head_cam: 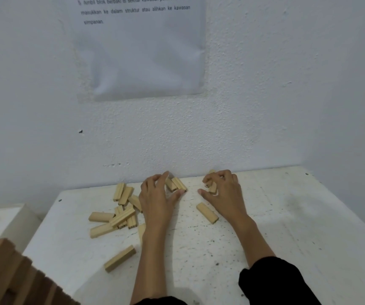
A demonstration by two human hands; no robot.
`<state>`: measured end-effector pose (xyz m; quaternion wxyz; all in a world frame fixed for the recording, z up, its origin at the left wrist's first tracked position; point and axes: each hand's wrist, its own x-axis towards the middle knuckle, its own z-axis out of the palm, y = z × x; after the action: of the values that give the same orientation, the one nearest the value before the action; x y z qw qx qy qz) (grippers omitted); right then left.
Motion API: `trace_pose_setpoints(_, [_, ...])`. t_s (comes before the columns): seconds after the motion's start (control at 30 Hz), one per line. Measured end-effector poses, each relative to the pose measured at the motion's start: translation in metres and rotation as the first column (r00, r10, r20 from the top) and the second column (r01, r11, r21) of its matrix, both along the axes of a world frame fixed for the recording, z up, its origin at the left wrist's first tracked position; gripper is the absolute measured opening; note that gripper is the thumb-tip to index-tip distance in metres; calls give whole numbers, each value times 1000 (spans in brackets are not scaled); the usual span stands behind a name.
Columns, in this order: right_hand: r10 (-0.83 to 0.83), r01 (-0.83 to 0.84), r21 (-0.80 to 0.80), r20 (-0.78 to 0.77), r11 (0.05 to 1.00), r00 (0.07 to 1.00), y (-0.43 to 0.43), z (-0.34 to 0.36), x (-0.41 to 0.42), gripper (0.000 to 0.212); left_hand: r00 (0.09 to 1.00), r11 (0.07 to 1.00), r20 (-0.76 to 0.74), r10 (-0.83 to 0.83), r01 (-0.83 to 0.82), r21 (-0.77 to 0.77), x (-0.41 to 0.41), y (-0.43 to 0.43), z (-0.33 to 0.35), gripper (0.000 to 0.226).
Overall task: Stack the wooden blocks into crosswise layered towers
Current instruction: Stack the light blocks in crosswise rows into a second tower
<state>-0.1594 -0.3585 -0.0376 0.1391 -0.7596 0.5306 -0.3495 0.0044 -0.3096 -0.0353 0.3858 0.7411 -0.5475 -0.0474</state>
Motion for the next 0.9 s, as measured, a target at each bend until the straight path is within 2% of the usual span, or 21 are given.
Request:
trace_pose_setpoints(0.1, [-36, 33, 27, 143, 999, 989, 0, 2, -2, 13, 996, 999, 90, -16, 13, 32, 1, 1, -2, 49])
trace_pose_setpoints(0.27, [-97, 91, 39, 204, 995, 974, 6, 6, -7, 18, 987, 999, 156, -34, 35, -6, 4, 0, -6, 37])
trace_pose_setpoints(0.37, [-152, 152, 17, 220, 988, 964, 19, 6, -9, 23, 987, 1000, 162, -6, 4, 16, 5, 2, -3, 40])
trace_pose_setpoints(0.53, [-234, 245, -7, 269, 970, 934, 56, 5, -21, 29, 988, 994, 150, 39, -53, 91, 2, 5, 4, 60])
trace_pose_setpoints(0.63, [-240, 257, -5, 337, 966, 910, 80, 3, -31, 29, 991, 997, 115, 69, -72, 21, -5, 16, 14, 59])
trace_pose_setpoints(0.73, [-227, 246, -4, 373, 969, 900, 105, 3, -38, 30, 998, 999, 56, 34, -32, -38, -20, 38, 21, 57])
trace_pose_setpoints(0.9, [-183, 214, -52, 349, 975, 919, 143, 4, -52, 31, 994, 991, 45, -95, 98, -89, -47, 88, 15, 55])
